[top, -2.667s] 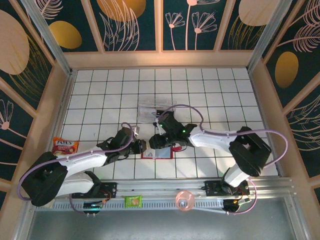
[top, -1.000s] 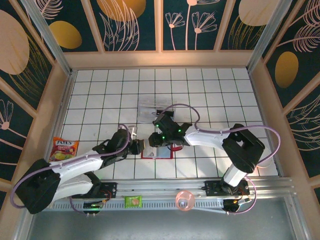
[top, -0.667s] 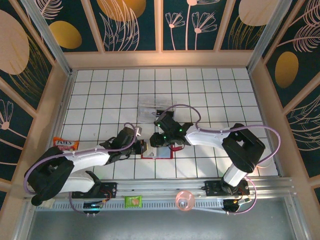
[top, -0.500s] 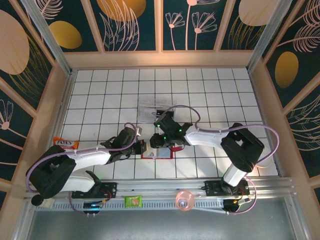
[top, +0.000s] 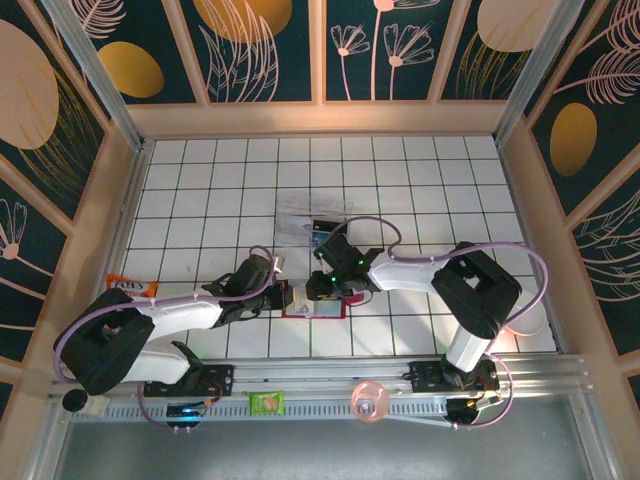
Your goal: Take the credit cards out of the card holder
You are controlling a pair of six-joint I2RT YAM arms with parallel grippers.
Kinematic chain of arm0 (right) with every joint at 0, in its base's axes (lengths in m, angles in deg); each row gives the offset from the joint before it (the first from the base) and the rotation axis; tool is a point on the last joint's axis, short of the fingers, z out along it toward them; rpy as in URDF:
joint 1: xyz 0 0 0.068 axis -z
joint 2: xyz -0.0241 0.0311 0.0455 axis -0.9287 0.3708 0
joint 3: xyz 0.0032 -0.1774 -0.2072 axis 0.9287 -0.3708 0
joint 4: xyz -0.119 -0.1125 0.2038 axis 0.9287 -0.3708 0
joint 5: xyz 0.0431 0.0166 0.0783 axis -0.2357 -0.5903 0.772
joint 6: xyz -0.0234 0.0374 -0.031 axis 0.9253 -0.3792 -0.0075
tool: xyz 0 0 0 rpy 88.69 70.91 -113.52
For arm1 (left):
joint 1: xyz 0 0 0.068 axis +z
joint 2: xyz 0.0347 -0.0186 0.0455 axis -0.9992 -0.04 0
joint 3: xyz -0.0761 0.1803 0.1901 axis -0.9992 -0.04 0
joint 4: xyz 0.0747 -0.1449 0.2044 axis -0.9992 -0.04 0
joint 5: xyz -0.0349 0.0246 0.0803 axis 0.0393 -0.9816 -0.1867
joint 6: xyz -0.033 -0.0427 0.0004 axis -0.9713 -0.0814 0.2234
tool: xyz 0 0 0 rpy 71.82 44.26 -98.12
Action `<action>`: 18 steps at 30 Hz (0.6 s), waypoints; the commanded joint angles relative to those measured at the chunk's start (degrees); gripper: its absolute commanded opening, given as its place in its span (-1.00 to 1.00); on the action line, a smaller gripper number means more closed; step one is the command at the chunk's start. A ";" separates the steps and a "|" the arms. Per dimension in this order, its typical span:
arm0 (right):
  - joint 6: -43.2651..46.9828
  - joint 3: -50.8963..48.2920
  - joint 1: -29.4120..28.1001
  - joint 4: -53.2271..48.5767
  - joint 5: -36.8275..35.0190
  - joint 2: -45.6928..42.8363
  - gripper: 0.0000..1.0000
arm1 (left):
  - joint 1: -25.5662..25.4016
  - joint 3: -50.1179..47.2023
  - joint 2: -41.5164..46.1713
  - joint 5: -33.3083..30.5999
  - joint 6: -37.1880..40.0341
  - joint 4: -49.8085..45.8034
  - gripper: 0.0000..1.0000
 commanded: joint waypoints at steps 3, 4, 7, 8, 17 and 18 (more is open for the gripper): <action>-0.94 -0.80 1.21 1.26 2.99 1.77 -0.46 | 0.21 -0.85 -1.58 2.06 -0.70 -2.00 -1.00; -0.87 -0.73 1.32 1.52 3.35 1.99 -0.47 | 0.21 -0.88 -1.72 2.22 -0.71 -1.91 -1.00; -0.73 -0.74 1.58 2.21 4.28 2.53 -0.48 | 0.20 -1.05 -2.11 2.92 -0.80 -1.43 -1.00; -0.69 -0.71 1.68 2.35 4.48 2.74 -0.52 | 0.20 -1.06 -2.16 2.95 -0.92 -1.42 -1.00; -1.59 -3.51 2.83 3.46 3.72 -0.12 -0.97 | 0.20 -1.15 -2.12 2.62 -1.21 -1.79 -1.00; -1.65 -3.74 2.92 3.38 3.64 -0.40 -0.99 | 0.22 -1.08 -2.40 2.75 -1.12 -1.69 -1.00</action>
